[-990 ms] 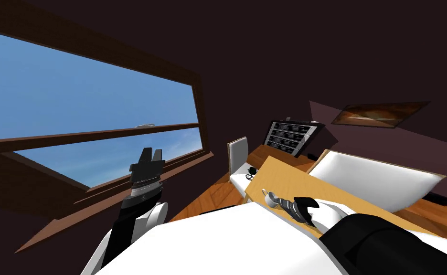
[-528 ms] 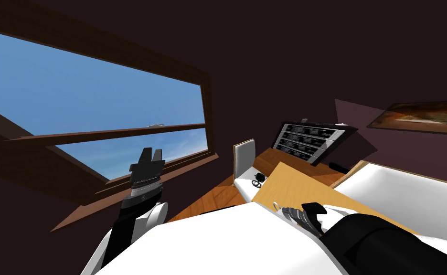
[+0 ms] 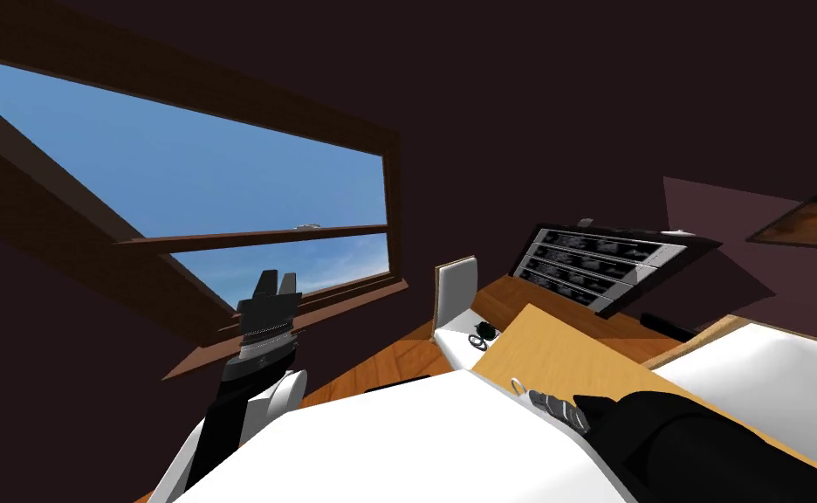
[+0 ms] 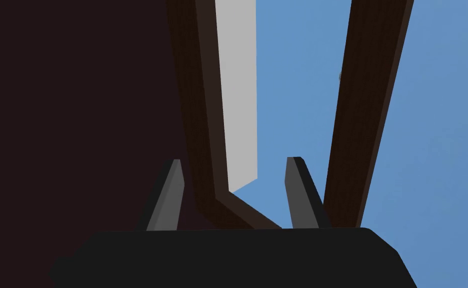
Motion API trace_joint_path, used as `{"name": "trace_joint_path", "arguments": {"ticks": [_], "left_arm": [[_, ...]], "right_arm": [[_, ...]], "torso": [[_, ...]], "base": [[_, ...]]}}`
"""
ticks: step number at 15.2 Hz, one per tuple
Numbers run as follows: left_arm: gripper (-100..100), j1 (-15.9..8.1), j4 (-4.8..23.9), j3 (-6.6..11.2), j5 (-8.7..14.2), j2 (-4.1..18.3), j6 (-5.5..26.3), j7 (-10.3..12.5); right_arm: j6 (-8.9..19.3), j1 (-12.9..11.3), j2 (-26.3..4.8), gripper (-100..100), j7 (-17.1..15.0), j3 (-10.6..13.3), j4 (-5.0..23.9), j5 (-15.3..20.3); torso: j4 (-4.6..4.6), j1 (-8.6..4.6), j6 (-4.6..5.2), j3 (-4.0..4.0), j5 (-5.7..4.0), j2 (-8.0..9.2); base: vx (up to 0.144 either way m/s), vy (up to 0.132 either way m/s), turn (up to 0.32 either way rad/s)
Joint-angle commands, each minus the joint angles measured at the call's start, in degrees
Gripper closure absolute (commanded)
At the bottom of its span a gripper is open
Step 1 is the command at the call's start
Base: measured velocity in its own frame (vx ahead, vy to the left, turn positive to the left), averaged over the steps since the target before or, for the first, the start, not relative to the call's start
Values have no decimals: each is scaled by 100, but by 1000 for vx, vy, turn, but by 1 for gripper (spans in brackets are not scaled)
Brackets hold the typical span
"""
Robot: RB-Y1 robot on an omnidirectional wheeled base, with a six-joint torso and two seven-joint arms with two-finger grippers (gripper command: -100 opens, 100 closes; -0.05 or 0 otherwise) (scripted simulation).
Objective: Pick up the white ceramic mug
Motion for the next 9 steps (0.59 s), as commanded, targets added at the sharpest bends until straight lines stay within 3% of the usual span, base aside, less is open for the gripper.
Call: {"name": "trace_joint_path", "arguments": {"ticks": [1,3,4,6,7,9], "left_arm": [[0,0,0,0,0,0,0,0],[0,-1,0,0,0,0,0,0],[0,0,0,0,0,0,0,0],[0,-1,0,0,0,0,0,0],[0,0,0,0,0,0,0,0],[0,0,0,0,0,0,0,0]], "right_arm": [[-286,196,154,-100,-286,5,284,286],[-313,196,154,-100,-477,5,284,365],[-562,360,262,-100,-630,21,520,596],[-577,360,262,-100,-823,21,520,650],[-829,524,371,-100,-987,36,756,855],[-841,524,371,-100,-1169,36,756,935]], "torso": [[0,0,0,0,0,0],[0,1,-4,0,-1,0],[0,-1,-1,0,0,0],[0,1,-4,-1,0,-1],[0,-1,0,-1,0,-1],[0,0,-3,-1,0,-1]], "base": [[-2,29,201],[-3,24,155],[-1,29,186],[1,24,161],[4,27,194],[-1,24,137]]}}
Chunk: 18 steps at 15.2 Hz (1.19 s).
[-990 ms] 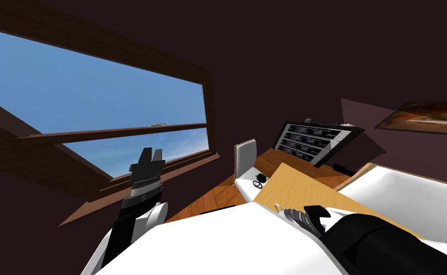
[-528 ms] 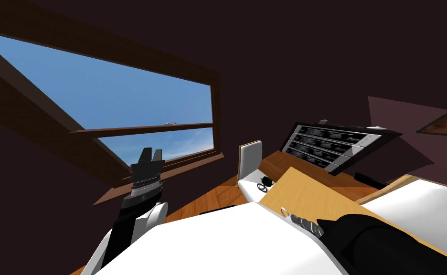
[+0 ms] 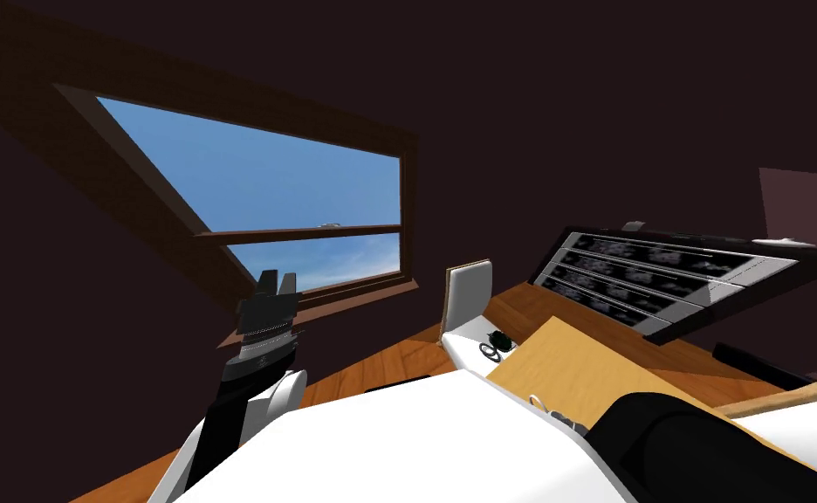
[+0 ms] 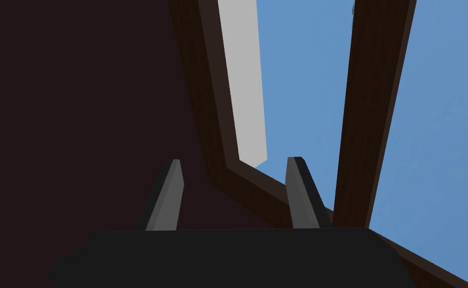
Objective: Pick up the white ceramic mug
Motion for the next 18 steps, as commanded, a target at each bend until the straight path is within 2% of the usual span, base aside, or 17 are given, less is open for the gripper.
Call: {"name": "trace_joint_path", "arguments": {"ticks": [1,3,4,7,8,10,11,13,14,15,18], "left_arm": [[0,0,0,0,0,0,0,0],[0,-1,0,0,0,0,0,0],[0,0,0,0,0,0,0,0],[0,0,0,0,0,0,0,0],[0,0,0,0,0,0,0,0],[0,-1,0,0,0,0,0,0],[0,0,0,0,0,0,0,0],[0,-1,0,0,0,0,0,0],[0,0,0,0,0,0,0,0],[0,0,0,0,0,0,0,0],[0,0,0,0,0,0,0,0]], "right_arm": [[-286,212,134,-100,-286,-15,260,286],[-293,212,134,-100,-473,-15,260,358],[-542,377,243,-100,-628,1,496,585],[-557,377,243,-100,-819,1,496,643],[-814,541,351,-100,-1032,16,733,909],[-821,541,351,-100,-1164,16,733,927],[-1057,705,460,-100,-1351,32,969,1168],[-1085,705,460,-100,-1510,32,969,1212],[-1010,663,437,-100,-1409,36,915,1158],[-1029,677,439,100,-1440,29,918,1169],[-1035,668,433,100,-1446,19,917,1166]], "torso": [[0,0,0,0,0,0],[0,3,-4,0,0,0],[0,1,-1,0,0,-1],[0,0,-1,0,0,-1],[0,-2,1,0,-1,0],[0,0,-4,0,0,0],[0,-1,0,0,0,0],[0,2,-4,-1,0,-1],[0,0,0,0,1,-1],[0,-3,0,0,0,0],[-1,-14,9,3,-11,7]], "base": [[0,32,176],[2,26,158],[5,26,208],[1,19,83],[1,23,189],[2,22,154],[4,29,189],[4,24,158],[2,7,4],[0,0,0],[2,0,9]]}}
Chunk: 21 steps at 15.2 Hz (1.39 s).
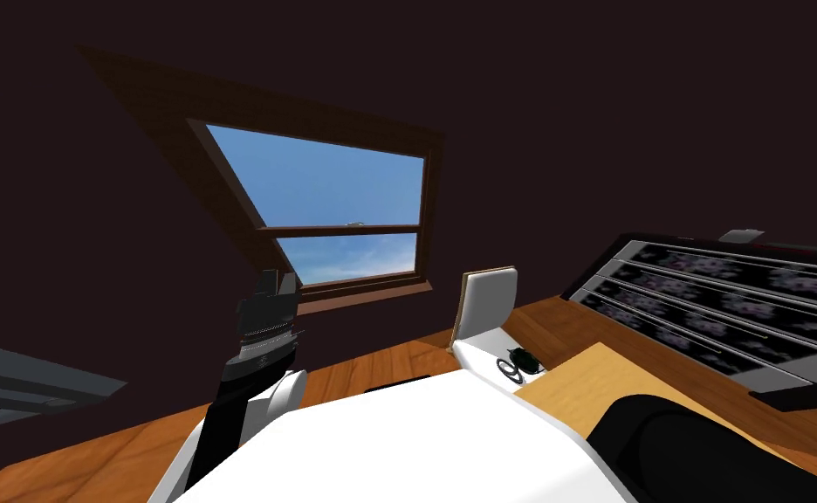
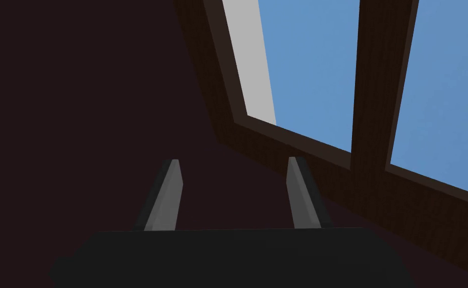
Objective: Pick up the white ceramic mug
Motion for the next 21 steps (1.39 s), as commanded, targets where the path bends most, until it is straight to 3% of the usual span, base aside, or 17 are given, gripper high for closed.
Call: {"name": "trace_joint_path", "arguments": {"ticks": [1,2,3,4,6,7,9,10,12,13,15,16,18,19,21], "left_arm": [[0,0,0,0,0,0,0,0],[0,0,0,0,0,0,0,0],[0,1,0,1,0,0,0,0],[0,1,0,1,0,0,0,0],[0,0,0,1,0,0,0,0],[0,0,0,0,0,0,0,0],[0,0,0,1,0,0,0,0],[0,0,0,0,0,0,0,0],[0,0,0,1,0,0,0,0],[0,0,0,0,0,0,0,0],[0,1,0,1,0,0,0,0],[0,0,0,0,0,0,0,0],[0,0,0,1,0,0,0,0],[0,0,0,0,0,0,0,0],[0,0,0,1,0,0,0,0]], "right_arm": [[0,0,0,100,0,0,0,0],[210,-130,-82,100,284,-6,-185,-237],[210,-130,-82,100,284,-6,-185,-237],[427,-294,-191,100,462,-21,-422,-461],[475,-294,-191,100,630,-21,-422,-522],[707,-459,-299,100,800,-37,-658,-755],[739,-459,-299,100,976,-37,-658,-807],[957,-623,-408,100,1115,-52,-894,-1047],[1003,-623,-408,100,1321,-52,-894,-1092],[1261,-787,-516,100,1470,-68,-1131,-1327],[1267,-787,-516,100,1667,-68,-1131,-1376],[1481,-951,-625,100,1807,-83,-1330,-1626],[1531,-951,-625,100,2013,-83,-1367,-1661],[1753,-1116,-733,100,2163,-98,-1575,-1898],[1795,-1116,-733,100,2359,-98,-1604,-1946]], "torso": [[0,0,0,0,0,0],[1,-1,-1,2,0,2],[1,-6,5,3,1,6],[1,-9,7,6,1,10],[5,-15,-1,9,-1,12],[7,-14,-7,9,0,11],[8,-14,-6,9,1,10],[8,-11,-9,9,3,10],[8,-11,-7,9,2,10],[9,-10,-8,10,2,12],[10,-11,-4,12,1,15],[11,-10,-9,13,1,16],[12,-13,-7,14,0,17],[13,-11,-10,15,0,17],[13,-12,-8,15,0,17]], "base": [[0,0,0],[-6,-20,-236],[-7,-29,-282],[-8,-39,-322],[-8,-28,-144],[-5,-33,-165],[-1,-27,-133],[3,-30,-216],[2,-24,-132],[-1,-26,-211],[-2,-22,-156],[-1,-32,-211],[1,-26,-129],[0,-27,-193],[0,-26,-147]]}}
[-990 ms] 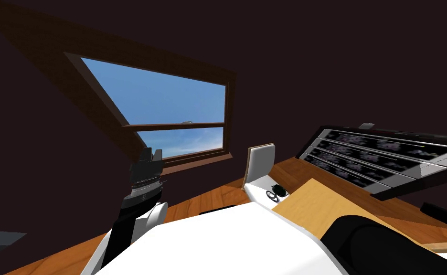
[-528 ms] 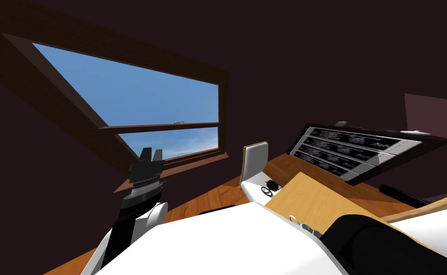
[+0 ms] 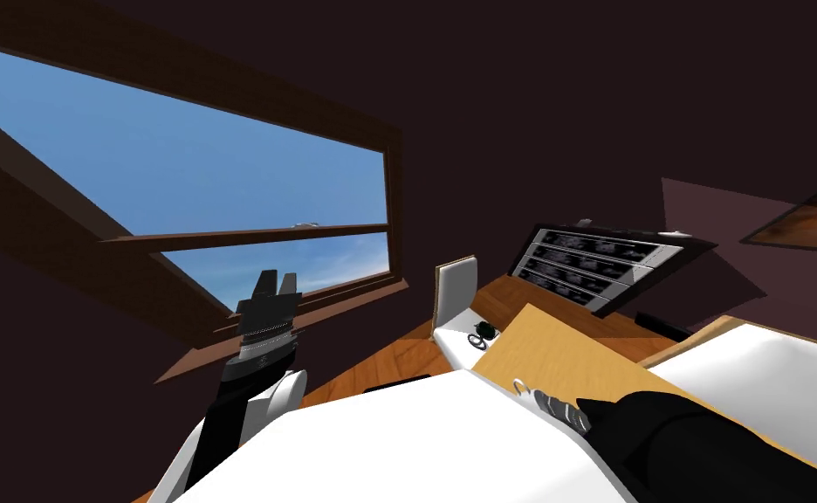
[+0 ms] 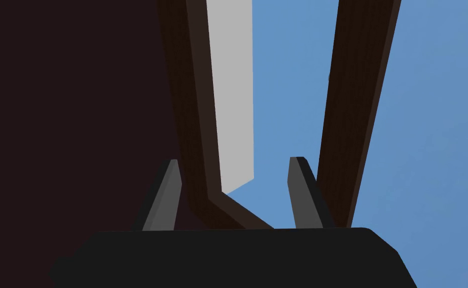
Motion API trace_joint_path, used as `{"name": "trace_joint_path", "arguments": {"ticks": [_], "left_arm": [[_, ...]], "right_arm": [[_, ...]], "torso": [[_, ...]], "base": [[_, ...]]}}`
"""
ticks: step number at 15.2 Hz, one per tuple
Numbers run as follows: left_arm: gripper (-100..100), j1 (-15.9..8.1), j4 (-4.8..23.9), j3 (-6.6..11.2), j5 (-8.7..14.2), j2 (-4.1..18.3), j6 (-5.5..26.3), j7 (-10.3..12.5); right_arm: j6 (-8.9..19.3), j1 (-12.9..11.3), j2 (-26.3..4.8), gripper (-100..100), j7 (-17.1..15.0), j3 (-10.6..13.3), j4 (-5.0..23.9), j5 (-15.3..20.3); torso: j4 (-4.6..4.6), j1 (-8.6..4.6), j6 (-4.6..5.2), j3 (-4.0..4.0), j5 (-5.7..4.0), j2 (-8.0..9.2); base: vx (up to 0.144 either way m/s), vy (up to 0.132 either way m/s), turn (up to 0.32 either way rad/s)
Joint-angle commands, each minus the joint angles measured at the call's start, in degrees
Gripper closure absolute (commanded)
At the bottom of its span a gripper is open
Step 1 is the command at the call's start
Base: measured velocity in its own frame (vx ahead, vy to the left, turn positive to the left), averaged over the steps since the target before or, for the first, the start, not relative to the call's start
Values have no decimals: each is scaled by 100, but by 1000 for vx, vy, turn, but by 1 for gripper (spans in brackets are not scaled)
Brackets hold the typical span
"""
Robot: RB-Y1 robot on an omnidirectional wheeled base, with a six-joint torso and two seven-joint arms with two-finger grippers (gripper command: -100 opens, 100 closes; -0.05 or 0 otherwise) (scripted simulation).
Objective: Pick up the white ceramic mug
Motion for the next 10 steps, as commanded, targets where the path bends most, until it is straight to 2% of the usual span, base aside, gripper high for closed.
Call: {"name": "trace_joint_path", "arguments": {"ticks": [1,3,4,6,7,8,10], "left_arm": [[0,0,0,0,0,0,0,0],[0,0,0,0,0,0,0,0],[0,0,0,0,0,0,0,0],[0,0,0,0,0,0,0,0],[0,0,0,0,0,0,0,0],[0,1,0,0,0,0,0,0],[0,0,0,0,0,0,0,0]], "right_arm": [[286,-169,-107,100,286,-46,-283,-286],[335,-169,-107,100,491,-46,-283,-317],[574,-333,-215,100,631,-61,-520,-544],[599,-333,-215,100,837,-61,-520,-602],[820,-497,-324,100,1004,-77,-756,-858],[863,-497,-324,100,1161,-77,-756,-887],[774,-521,-299,100,1119,-22,-679,-884]], "torso": [[0,0,0,0,0,0],[-1,1,2,-1,1,-1],[-2,2,0,-2,2,-1],[-4,1,5,-4,4,-3],[-6,2,4,-4,4,-3],[-6,1,6,-5,4,-5],[-8,4,5,-7,5,-5]], "base": [[3,-28,-204],[3,-21,-127],[2,-24,-170],[4,-27,-153],[3,-29,-200],[4,-31,-202],[3,-15,-52]]}}
